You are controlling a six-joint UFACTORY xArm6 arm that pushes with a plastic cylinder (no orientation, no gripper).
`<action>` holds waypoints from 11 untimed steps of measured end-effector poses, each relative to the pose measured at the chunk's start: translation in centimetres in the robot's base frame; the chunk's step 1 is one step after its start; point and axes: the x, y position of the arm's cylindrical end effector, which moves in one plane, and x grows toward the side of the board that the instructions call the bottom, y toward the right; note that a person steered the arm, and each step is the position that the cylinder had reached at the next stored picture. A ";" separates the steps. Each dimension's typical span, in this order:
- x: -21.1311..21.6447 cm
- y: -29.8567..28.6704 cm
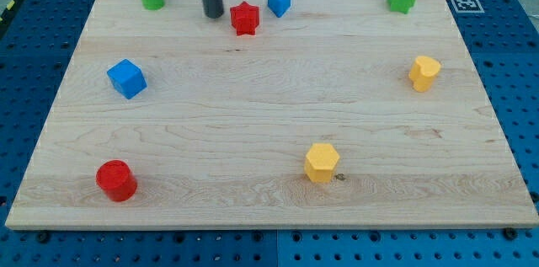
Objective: Drag the red star to the bottom of the heart
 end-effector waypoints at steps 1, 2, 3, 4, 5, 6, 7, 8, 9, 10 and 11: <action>2.5 4.7; 4.1 6.4; 9.1 9.9; 14.0 14.2; 14.8 14.6; 15.4 13.7; 18.9 17.7; 21.7 22.2; 21.7 20.5; 19.4 18.9; 17.8 19.4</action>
